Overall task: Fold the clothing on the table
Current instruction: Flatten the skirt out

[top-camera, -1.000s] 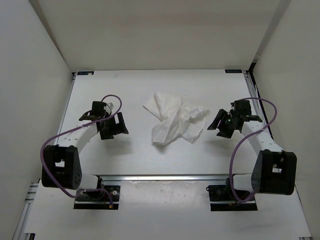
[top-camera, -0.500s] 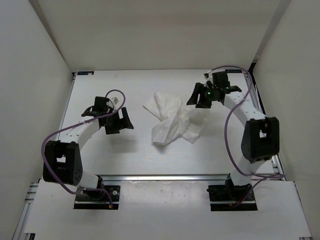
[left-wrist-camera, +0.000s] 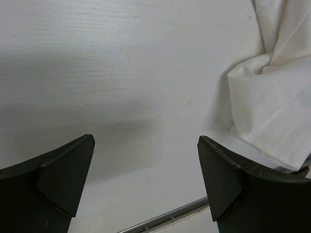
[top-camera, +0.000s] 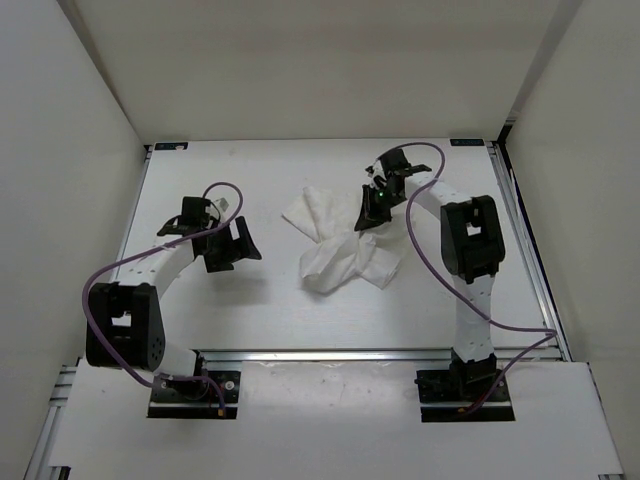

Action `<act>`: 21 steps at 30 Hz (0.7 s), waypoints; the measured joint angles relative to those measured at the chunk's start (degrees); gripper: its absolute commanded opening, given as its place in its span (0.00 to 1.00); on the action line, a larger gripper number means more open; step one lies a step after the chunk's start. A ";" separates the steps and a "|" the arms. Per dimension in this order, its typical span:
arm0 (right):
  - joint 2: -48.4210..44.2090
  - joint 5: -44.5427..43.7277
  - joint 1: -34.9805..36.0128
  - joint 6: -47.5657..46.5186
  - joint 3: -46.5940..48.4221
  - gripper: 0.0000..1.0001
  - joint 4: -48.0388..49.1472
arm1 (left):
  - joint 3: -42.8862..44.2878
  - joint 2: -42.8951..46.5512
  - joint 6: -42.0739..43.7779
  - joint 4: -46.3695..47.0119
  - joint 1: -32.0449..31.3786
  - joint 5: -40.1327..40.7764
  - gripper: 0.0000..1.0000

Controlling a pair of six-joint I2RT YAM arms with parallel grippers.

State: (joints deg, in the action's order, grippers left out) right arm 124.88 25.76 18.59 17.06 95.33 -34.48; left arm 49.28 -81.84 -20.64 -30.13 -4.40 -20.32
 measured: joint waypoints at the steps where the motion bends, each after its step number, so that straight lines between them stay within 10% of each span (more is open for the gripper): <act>1: -0.20 -0.20 0.59 -0.48 -0.24 0.00 -0.42 | -0.04 0.00 -0.04 0.07 0.28 -0.02 0.99; 13: -38.93 3.54 5.53 -8.70 -10.40 0.00 2.73 | -0.07 -1.38 -0.72 1.46 0.81 -0.07 0.99; 15: -47.21 4.87 6.32 -9.07 -15.85 0.23 5.31 | -0.07 -2.21 -0.90 1.57 0.63 -0.07 0.98; 17: -52.46 6.88 6.19 -8.37 -21.22 0.99 5.68 | -0.07 -3.08 -1.07 1.73 0.37 -0.07 0.99; 21: -54.88 9.77 -0.76 -8.15 -31.71 0.99 2.23 | -0.07 -4.39 -1.31 1.92 -0.94 -0.02 0.99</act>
State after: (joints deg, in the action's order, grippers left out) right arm 70.00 35.53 17.82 8.91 63.61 -32.25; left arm 49.21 -86.24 -21.96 -28.21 -5.34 -20.34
